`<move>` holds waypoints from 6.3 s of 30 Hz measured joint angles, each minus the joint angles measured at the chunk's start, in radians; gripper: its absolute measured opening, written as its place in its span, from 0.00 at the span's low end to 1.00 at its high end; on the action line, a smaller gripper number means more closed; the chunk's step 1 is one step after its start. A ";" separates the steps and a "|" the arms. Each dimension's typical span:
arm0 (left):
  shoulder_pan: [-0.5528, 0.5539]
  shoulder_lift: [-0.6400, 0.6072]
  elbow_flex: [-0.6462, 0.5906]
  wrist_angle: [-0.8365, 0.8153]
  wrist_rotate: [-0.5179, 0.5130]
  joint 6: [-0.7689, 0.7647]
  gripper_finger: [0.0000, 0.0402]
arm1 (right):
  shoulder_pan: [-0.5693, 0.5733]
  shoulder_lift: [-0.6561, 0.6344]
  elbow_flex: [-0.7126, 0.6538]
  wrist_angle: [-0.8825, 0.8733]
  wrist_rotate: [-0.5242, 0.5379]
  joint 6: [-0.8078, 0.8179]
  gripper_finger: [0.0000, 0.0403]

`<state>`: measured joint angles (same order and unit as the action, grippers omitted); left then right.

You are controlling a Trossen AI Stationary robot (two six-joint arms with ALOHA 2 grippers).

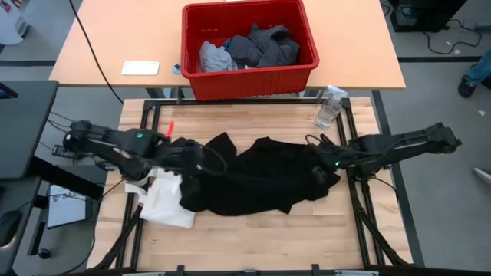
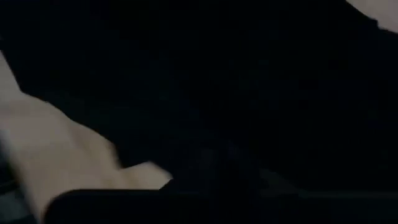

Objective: Fold Laundry from Bin
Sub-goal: Fold the black shirt

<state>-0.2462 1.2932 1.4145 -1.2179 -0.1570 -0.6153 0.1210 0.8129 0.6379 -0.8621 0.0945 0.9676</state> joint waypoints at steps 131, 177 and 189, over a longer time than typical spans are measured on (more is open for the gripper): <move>0.606 0.058 0.669 0.380 -0.397 1.134 0.00 | -0.195 0.432 1.459 0.179 1.049 -1.415 0.00; -0.205 0.069 0.508 -0.266 -0.110 -0.027 0.00 | 0.656 0.409 1.049 0.185 1.362 -0.713 0.00; -0.507 0.119 0.158 -0.036 0.092 -0.437 0.00 | 0.826 0.450 0.664 -0.050 0.690 0.517 0.00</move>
<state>-0.7530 1.4121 1.5723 -1.2535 -0.0650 -1.0527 0.9465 1.2625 1.3016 -0.9125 0.7849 1.4843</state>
